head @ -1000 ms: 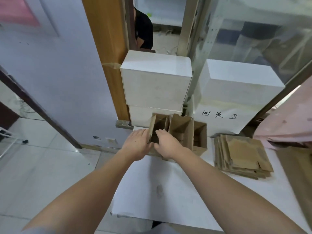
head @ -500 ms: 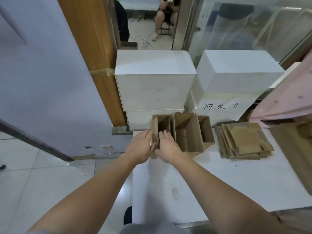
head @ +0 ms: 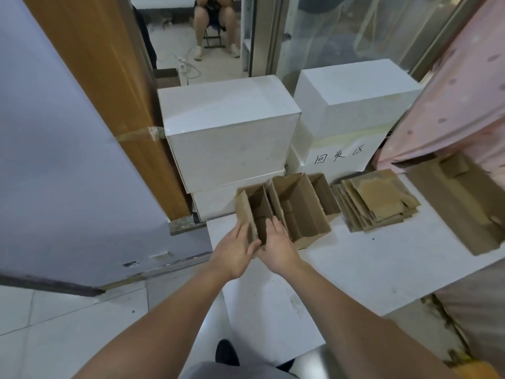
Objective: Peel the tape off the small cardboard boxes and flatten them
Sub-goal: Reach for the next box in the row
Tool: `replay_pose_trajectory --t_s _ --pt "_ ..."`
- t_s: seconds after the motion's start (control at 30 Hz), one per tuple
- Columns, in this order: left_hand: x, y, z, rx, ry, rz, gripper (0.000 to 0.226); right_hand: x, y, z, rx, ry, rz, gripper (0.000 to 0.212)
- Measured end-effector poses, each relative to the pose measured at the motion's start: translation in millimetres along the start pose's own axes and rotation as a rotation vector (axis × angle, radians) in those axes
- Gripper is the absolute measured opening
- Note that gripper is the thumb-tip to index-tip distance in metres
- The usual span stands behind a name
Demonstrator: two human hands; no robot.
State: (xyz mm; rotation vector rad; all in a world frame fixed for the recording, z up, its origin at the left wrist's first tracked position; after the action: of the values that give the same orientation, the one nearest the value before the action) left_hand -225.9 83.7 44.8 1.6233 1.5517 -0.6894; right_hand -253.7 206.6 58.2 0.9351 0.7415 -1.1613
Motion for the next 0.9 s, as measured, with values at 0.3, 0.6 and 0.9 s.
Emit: replay_pose_trajectory --t_s 0.3,0.6,0.9 --pt "27.9 -0.9 21.7 -0.078 0.210 0.106 0.075 14.2 -1.8 4.9 -0.078 0.149 0.038 0.073" --pt "31.7 9.4 31.1 -0.059 0.285 0.127 0.067 23.9 -3.4 1.3 -0.081 0.036 0.052 0.076" --pt "29.1 32.9 48.6 -0.085 0.148 0.130 0.068 31.9 7.7 0.1 -0.058 -0.035 0.099 0.078"
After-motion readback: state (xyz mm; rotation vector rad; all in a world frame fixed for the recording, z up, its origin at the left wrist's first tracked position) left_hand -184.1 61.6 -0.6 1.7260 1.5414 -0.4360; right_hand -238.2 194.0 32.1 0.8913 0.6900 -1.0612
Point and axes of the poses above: each hand's wrist, its own y-axis away from the middle knuckle, its own x-axis out of the palm, z = x × y, the point moved 7 cm from there along -y, towards the middle knuckle, and after that the axes turned 14 degrees about -z, right-handed, at the moved point
